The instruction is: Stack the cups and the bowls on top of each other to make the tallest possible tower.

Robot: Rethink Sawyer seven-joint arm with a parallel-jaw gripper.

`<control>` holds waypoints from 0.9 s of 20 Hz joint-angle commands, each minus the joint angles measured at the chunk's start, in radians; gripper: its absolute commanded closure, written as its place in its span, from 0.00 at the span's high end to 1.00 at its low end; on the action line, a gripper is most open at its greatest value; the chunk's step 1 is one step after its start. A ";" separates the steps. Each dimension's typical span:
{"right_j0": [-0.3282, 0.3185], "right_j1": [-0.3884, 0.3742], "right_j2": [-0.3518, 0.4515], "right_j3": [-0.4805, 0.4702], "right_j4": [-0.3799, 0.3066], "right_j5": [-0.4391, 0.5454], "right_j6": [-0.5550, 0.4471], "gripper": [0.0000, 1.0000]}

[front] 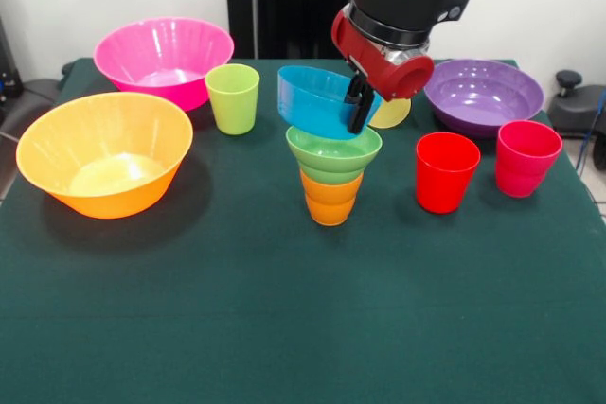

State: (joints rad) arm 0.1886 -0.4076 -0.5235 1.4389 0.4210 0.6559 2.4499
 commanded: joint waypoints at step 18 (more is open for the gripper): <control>0.051 0.036 0.076 0.025 0.026 -0.072 0.222 0.00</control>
State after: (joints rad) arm 0.2073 -0.4058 -0.5238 1.4387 0.4212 0.6337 2.4499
